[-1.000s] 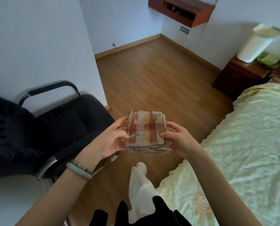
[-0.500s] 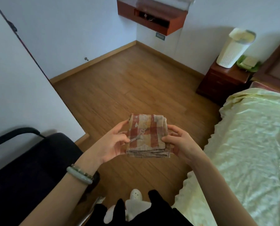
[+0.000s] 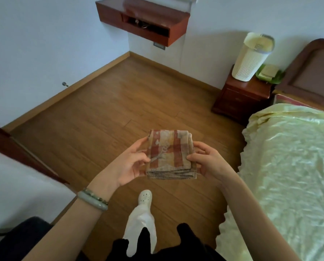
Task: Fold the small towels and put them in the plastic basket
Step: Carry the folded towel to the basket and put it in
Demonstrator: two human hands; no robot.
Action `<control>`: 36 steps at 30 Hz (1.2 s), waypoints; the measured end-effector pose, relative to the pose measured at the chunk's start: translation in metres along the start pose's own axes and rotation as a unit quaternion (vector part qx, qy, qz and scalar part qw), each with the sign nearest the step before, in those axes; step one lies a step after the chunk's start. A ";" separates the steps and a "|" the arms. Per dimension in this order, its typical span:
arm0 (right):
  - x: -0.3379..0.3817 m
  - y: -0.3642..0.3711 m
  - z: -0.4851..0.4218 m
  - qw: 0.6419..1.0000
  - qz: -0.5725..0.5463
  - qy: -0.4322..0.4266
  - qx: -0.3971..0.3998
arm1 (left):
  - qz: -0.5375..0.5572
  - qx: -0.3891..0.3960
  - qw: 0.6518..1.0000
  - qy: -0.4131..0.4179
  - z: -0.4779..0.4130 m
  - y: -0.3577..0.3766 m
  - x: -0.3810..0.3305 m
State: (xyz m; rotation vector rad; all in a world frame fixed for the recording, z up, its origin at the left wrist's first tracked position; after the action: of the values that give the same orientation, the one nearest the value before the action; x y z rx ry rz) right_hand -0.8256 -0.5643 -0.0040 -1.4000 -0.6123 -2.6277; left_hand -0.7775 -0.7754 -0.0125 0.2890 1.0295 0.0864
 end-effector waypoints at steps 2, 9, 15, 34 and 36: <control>0.020 -0.002 -0.033 1.000 -0.008 -0.006 -0.016 | -0.006 0.013 1.000 -0.003 -0.037 -0.013 -0.025; 0.100 -0.005 -0.134 0.997 -0.046 -0.020 -0.054 | -0.010 0.053 0.998 -0.019 -0.156 -0.052 -0.116; 0.147 -0.029 -0.196 0.991 -0.092 -0.043 -0.092 | -0.028 0.098 0.994 -0.038 -0.242 -0.054 -0.170; 0.358 -0.199 -0.446 0.984 -0.115 -0.083 -0.106 | -0.034 0.140 0.989 -0.036 -0.568 -0.008 -0.345; 0.377 -0.216 -0.468 0.984 -0.112 -0.081 -0.111 | -0.045 0.140 0.988 -0.041 -0.598 -0.002 -0.360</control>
State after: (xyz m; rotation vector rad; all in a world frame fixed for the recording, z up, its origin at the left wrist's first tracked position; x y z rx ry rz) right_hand -1.4621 -0.5152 0.0062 -1.7143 -0.5367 -2.8510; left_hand -1.4738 -0.7342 -0.0016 0.4960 0.9707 -0.1524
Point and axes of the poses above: each hand's wrist, its own z-axis away from the middle knuckle, its own y-axis out of the palm, x = y × z, the point moved 4 cm from there along -z, towards the middle knuckle, and after that the axes turned 9 degrees about -z, right-handed, at the moved point
